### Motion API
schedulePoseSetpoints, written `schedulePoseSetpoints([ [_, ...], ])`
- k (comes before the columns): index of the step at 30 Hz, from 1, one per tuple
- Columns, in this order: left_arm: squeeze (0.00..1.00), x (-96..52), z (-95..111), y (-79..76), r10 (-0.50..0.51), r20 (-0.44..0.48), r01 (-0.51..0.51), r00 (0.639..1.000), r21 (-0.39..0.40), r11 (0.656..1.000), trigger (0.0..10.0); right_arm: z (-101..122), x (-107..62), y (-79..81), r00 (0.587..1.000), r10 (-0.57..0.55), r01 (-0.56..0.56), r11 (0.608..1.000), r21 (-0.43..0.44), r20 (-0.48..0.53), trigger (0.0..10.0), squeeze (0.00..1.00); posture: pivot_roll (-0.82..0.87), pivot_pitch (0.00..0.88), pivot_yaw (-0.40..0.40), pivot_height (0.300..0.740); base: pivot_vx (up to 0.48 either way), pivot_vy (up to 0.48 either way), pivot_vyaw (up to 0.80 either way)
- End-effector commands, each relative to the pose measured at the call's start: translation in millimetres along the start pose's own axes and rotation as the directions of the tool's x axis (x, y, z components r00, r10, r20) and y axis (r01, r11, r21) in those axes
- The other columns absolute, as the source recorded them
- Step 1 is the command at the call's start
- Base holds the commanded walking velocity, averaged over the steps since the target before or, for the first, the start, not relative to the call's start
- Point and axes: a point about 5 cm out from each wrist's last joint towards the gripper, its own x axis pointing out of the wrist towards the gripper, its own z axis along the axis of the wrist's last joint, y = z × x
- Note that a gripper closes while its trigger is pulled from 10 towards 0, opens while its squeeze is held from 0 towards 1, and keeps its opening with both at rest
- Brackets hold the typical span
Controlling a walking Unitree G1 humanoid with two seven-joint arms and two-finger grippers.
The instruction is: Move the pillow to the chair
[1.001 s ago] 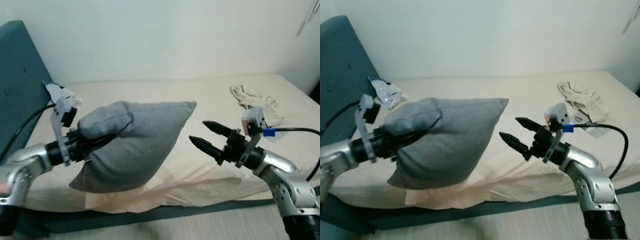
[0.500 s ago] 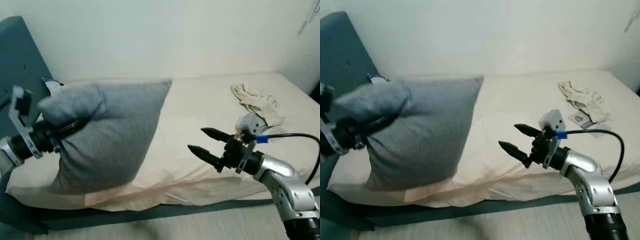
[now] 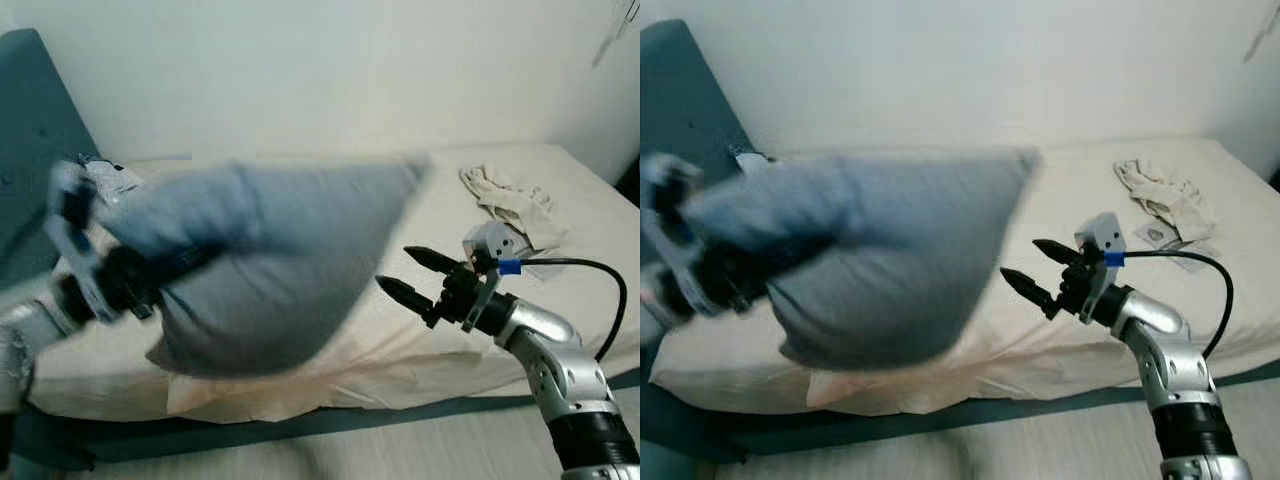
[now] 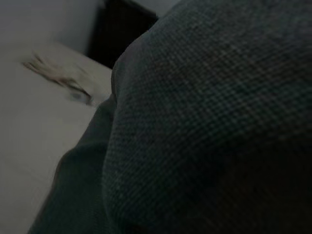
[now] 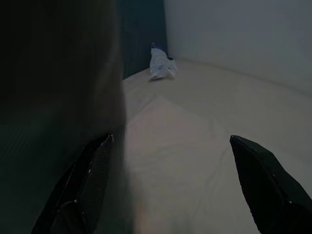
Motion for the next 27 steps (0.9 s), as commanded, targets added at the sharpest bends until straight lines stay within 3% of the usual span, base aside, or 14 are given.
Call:
schedulePoseSetpoints([
  [1,0.0,3.8,8.6,-9.1,-0.065,0.022,0.064,0.998,0.038,0.997,10.0,-0.4,0.0,1.1,1.0,0.023,-0.023,1.0,-0.008,-0.004,10.0,1.0,0.01,0.061,-0.008,0.74,0.0,0.0,0.0],
  [7,0.0,11.3,6.9,-14.6,-0.094,0.031,0.093,0.995,0.014,0.996,10.0,-4.6,-0.8,10.6,0.991,0.127,-0.127,0.992,0.01,-0.041,10.0,1.0,0.01,0.067,-0.008,0.74,0.0,0.0,0.0],
  [10,0.0,17.1,5.0,-15.0,-0.086,0.037,0.086,0.996,0.014,0.996,10.0,-9.4,-0.6,26.4,0.962,0.26,-0.257,0.965,0.055,-0.078,10.0,1.0,0.01,0.07,-0.009,0.74,0.0,0.0,0.0],
  [15,0.0,19.1,6.6,-10.0,-0.05,0.055,0.048,0.997,0.027,0.998,10.0,-11.7,-7.3,39.3,0.925,0.361,-0.352,0.932,0.087,-0.116,10.0,1.0,0.01,0.071,-0.01,0.74,0.0,0.0,0.0],
  [27,0.0,18.2,11.8,6.3,0.038,0.086,-0.042,0.996,0.046,0.998,10.0,-16.0,-32.5,44.2,0.925,0.339,-0.332,0.941,0.067,-0.173,10.0,1.0,0.01,0.076,-0.002,0.74,0.0,0.0,0.0],
])
